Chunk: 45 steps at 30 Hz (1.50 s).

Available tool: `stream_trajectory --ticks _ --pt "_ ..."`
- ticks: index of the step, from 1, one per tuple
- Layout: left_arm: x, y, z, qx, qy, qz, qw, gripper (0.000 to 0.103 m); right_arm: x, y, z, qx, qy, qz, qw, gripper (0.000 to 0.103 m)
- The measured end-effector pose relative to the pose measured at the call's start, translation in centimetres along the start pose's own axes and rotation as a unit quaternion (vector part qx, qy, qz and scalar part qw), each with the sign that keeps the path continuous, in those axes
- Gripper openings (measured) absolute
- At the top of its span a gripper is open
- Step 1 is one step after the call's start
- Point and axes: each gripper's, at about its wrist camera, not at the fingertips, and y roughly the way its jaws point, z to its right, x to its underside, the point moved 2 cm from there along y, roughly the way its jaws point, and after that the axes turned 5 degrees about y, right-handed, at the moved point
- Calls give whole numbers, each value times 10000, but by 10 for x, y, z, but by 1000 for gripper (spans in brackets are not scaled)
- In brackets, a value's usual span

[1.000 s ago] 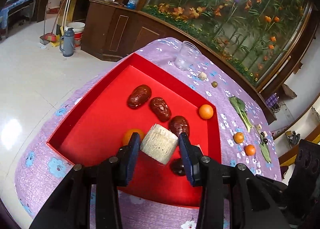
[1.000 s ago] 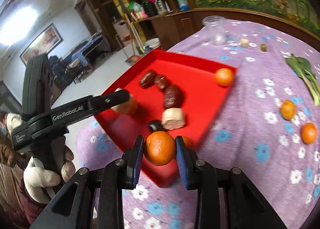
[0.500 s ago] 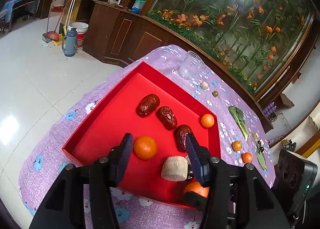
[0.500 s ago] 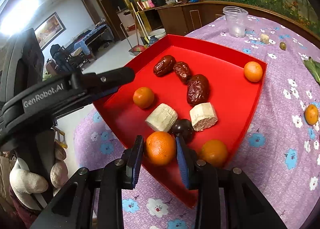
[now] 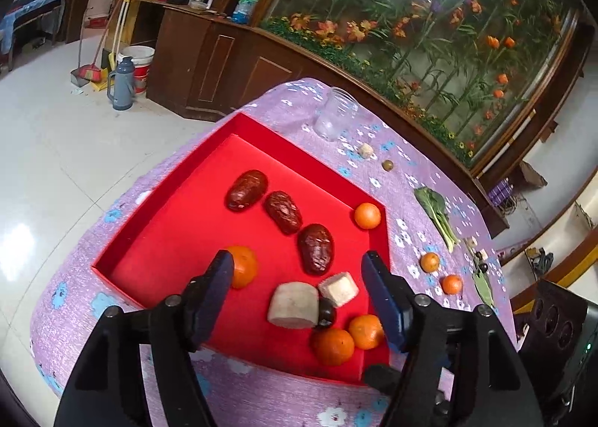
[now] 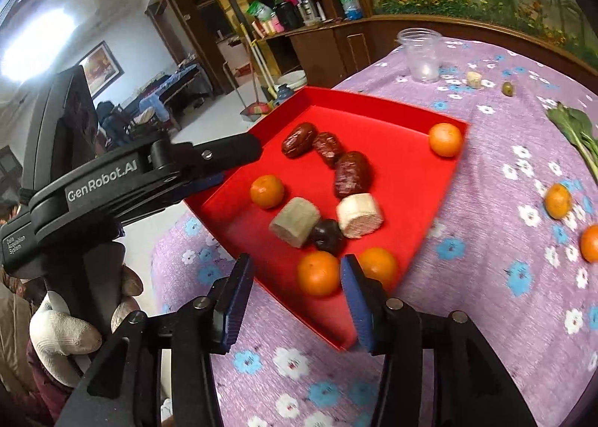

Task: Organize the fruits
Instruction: 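Carry the cube and orange over the red tray and open both grippers, then move both open grippers back to the remaining oranges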

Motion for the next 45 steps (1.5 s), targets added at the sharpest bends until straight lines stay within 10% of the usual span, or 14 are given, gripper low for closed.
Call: stream_trajectory --ticks 21,45 --pt "14 22 74 308 818 -427 9953 71 39 -84 132 804 1474 627 9838 60" --pt "48 56 173 768 1514 -1070 9797 71 76 -158 185 1153 2025 1494 9609 65"
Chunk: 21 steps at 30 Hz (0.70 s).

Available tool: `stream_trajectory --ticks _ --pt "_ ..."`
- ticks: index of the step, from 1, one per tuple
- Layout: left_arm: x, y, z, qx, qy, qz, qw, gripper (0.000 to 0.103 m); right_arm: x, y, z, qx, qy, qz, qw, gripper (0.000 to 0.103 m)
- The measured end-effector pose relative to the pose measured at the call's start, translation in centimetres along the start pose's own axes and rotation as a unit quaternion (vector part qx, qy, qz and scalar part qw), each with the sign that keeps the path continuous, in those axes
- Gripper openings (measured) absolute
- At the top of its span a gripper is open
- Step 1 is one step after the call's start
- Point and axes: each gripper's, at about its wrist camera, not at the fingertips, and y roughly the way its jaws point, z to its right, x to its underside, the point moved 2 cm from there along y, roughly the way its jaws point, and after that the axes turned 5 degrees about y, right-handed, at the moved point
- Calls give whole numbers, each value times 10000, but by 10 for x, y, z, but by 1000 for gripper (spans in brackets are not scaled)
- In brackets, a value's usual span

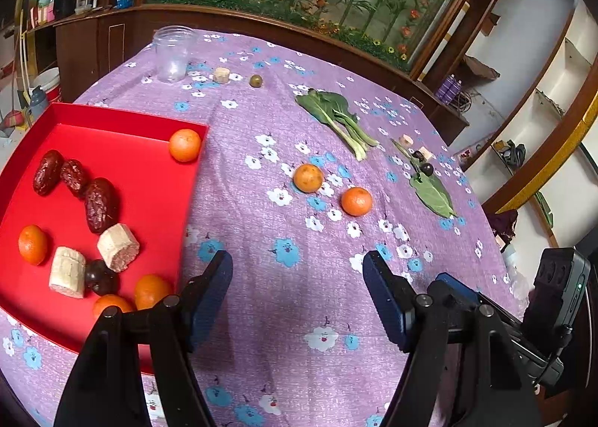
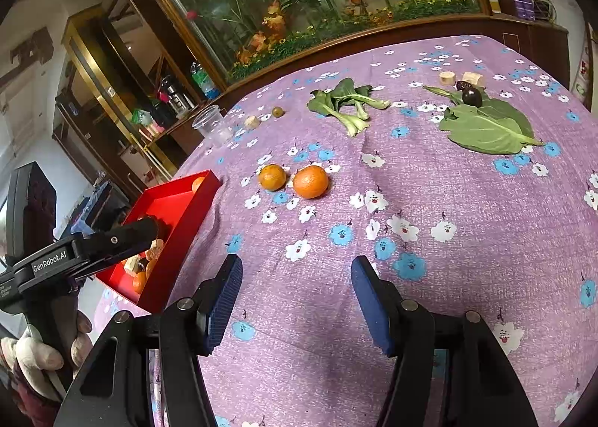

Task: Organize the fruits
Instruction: 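Move both open grippers back to the remaining oranges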

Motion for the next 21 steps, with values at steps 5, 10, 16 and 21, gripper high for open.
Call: stream_trajectory --ticks 5,10,16,21 --pt "2 5 8 65 108 -84 9999 73 2 0 3 1 27 -6 10000 65" --pt "-2 6 12 20 193 -83 9998 76 0 -4 1 53 -17 -1 10000 65" --pt "-9 -4 5 -142 281 66 9995 77 -27 -12 14 309 -54 98 9995 65" --pt "-11 -1 -14 -137 97 33 9999 78 -52 6 31 519 55 -48 9986 65"
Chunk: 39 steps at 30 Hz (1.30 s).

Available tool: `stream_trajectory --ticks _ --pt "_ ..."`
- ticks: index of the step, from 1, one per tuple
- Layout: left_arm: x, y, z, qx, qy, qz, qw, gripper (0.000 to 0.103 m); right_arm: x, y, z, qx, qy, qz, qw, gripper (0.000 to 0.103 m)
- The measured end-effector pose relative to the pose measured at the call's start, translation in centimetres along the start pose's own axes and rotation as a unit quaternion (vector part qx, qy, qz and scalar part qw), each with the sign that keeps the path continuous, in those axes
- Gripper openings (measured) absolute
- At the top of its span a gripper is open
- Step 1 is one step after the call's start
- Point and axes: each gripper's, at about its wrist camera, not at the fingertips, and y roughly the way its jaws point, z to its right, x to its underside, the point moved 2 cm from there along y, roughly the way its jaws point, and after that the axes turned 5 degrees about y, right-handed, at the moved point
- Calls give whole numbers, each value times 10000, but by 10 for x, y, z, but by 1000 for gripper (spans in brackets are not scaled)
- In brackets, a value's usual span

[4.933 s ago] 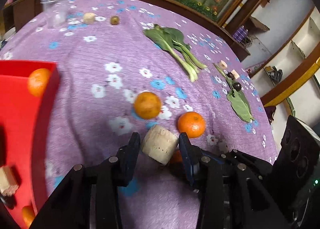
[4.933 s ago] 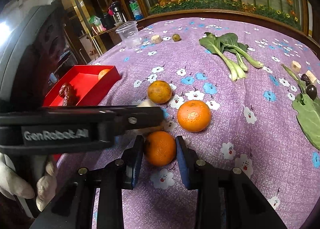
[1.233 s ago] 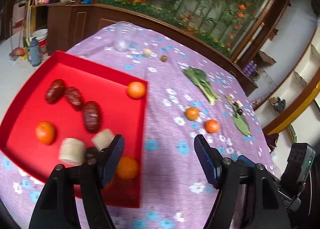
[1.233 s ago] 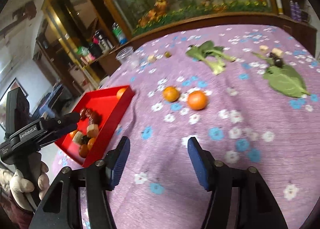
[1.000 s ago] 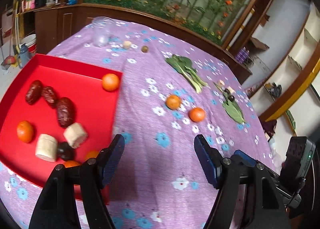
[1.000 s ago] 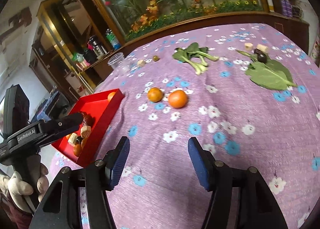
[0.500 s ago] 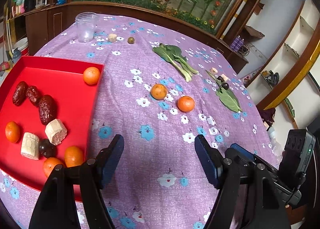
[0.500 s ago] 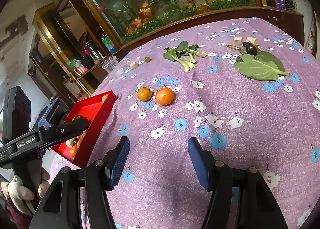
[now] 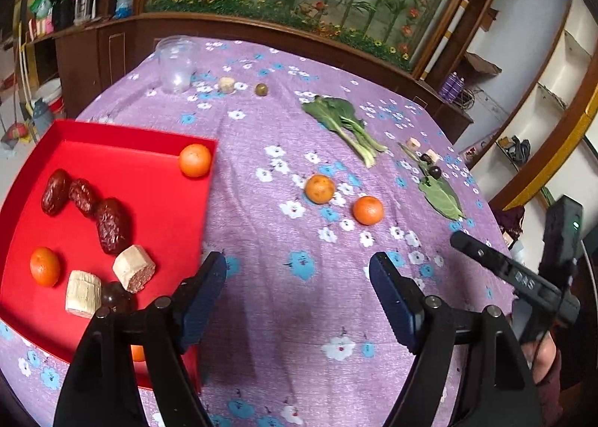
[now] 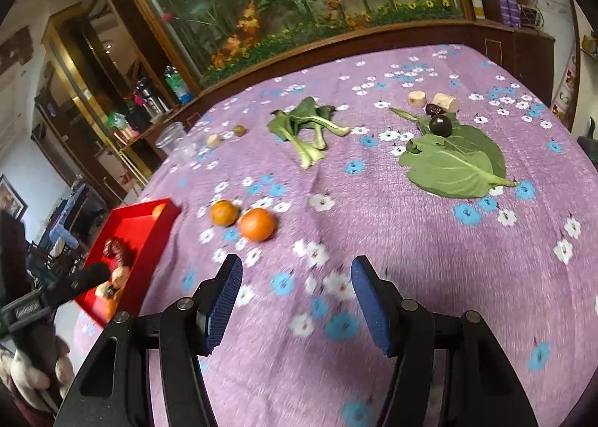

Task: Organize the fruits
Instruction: 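Move both open grippers back to the remaining oranges, then grasp an orange with the right gripper while the left grasps the last orange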

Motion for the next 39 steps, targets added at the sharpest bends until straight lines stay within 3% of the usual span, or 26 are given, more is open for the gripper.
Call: stream_trajectory --ticks 7,16,19,24,33,34,36,39 --pt "-14 9 -13 160 -229 -4 9996 78 -17 49 -29 -100 -332 -283 9990 65" --pt "-44 30 -18 96 -180 -53 9998 78 -9 113 -60 81 -848 -596 9946 65" --pt "-49 49 -19 143 -250 -242 9993 78 -7 117 -64 216 -1069 -515 9927 65" --pt "-55 83 -11 285 -339 -511 9977 78 -7 118 -64 411 -1270 -438 9901 39" --pt "-65 136 23 357 98 -832 9958 77 -8 107 -51 391 -1025 -504 9927 39" --pt "-65 141 28 359 223 -851 9955 75 -8 107 -51 393 -1012 -510 9928 39" --pt "-62 148 35 333 419 -906 9944 55 -9 106 -50 393 -978 -529 9930 39" --pt "-59 155 38 331 502 -990 9933 43 -10 106 -49 376 -928 -553 9934 39"
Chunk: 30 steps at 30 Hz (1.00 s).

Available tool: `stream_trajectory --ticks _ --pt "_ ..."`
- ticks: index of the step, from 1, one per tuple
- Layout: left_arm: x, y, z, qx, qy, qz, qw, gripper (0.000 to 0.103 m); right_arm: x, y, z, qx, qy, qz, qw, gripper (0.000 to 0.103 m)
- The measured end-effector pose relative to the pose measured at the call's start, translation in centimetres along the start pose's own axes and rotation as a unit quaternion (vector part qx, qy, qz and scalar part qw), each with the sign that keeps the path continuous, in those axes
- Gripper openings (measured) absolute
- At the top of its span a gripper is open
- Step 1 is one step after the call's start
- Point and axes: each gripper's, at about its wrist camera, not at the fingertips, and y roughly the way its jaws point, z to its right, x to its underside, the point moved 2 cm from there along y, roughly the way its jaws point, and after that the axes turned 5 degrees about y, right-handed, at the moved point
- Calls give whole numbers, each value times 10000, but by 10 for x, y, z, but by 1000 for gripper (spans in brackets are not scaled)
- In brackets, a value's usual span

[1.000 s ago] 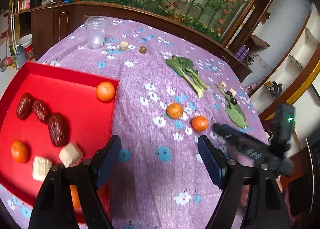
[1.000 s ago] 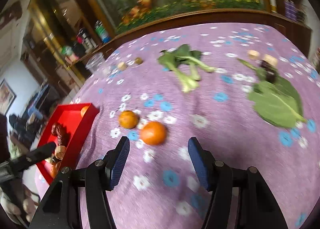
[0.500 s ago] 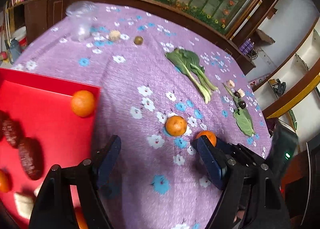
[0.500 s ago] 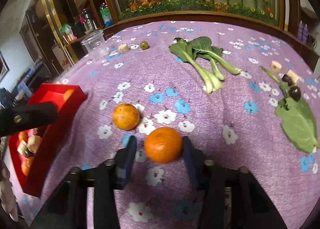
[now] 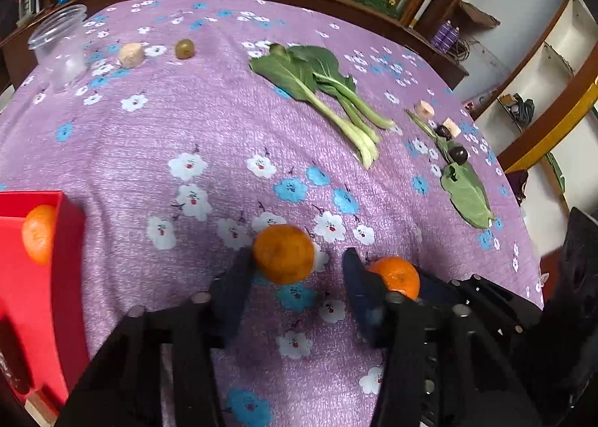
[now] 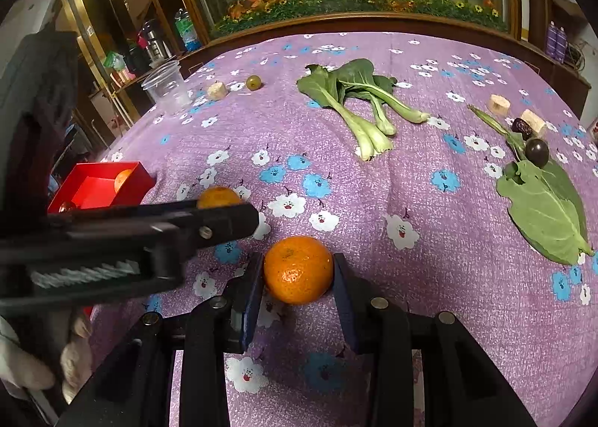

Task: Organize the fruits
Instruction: 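Grasp an orange with the right gripper while the left grasps the last orange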

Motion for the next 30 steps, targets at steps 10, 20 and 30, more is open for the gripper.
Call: stream_trajectory --ticks 10,20,30 --pt "6 -6 -1 -259 89 196 9994 32 1 0 -2 69 -23 20 10000 39" --pt "24 -52 -3 -196 -168 647 9976 32 1 -2 -5 71 -77 79 9999 39" --pt "42 -80 -21 -512 -469 905 9935 32 2 -3 -6 126 -101 165 9997 39"
